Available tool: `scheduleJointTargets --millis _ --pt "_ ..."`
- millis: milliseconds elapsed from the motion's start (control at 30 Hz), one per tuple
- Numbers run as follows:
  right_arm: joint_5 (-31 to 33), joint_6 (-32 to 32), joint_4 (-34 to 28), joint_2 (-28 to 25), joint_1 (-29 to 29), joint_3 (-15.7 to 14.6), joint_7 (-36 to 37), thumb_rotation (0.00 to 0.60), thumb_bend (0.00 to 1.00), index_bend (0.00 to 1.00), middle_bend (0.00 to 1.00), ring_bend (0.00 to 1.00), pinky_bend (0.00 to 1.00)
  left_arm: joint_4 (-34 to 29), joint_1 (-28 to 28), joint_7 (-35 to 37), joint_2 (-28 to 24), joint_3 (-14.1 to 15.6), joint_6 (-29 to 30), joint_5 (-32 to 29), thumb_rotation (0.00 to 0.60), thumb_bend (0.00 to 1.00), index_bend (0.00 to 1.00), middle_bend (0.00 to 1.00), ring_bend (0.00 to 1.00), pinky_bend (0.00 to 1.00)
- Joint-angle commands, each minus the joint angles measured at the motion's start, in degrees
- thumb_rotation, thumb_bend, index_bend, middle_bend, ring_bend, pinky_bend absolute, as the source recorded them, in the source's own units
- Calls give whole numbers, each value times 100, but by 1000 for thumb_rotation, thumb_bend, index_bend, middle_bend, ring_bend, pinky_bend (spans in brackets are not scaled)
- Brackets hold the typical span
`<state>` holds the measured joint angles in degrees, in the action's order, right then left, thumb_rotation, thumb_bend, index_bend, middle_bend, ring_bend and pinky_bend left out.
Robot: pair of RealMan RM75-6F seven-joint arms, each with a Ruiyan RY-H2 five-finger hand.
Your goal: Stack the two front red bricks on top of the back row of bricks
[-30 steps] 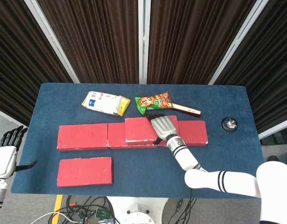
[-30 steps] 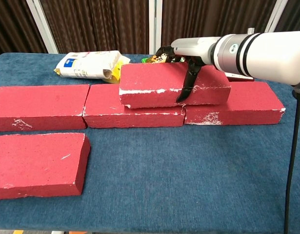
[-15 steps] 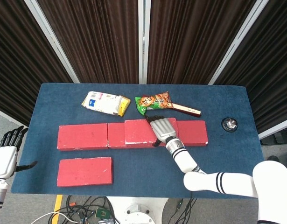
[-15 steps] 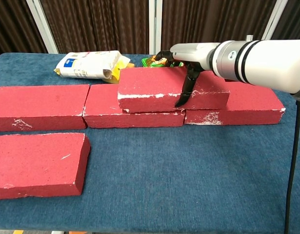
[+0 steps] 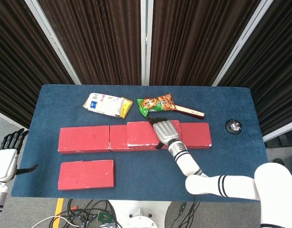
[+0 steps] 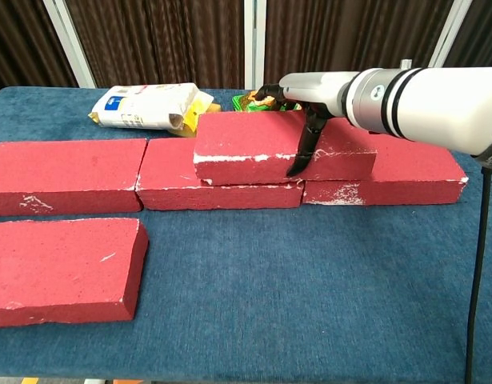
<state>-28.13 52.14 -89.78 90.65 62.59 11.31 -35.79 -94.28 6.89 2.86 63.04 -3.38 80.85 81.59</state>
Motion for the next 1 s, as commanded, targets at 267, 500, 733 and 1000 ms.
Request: scheduleJointTargets --millis 267,500,733,1000 --pt "72 34 54 54 51 -11 -2 600 68 0 162 99 152 15 -6 25 -8 -3 5 -7 600 0 0 0 0 0" --pt "75 -4 54 23 82 -24 3 600 68 0 162 99 152 16 -11 36 -7 0 2 -12 600 0 0 0 0 0" --pt "89 21 71 34 103 -36 8 600 68 0 156 89 144 12 -6 18 -3 -10 7 -18 600 0 0 0 0 0" --pt "130 -32 138 78 127 -82 1 600 68 0 149 83 120 9 -10 20 -3 -16 14 -27 600 0 0 0 0 0"
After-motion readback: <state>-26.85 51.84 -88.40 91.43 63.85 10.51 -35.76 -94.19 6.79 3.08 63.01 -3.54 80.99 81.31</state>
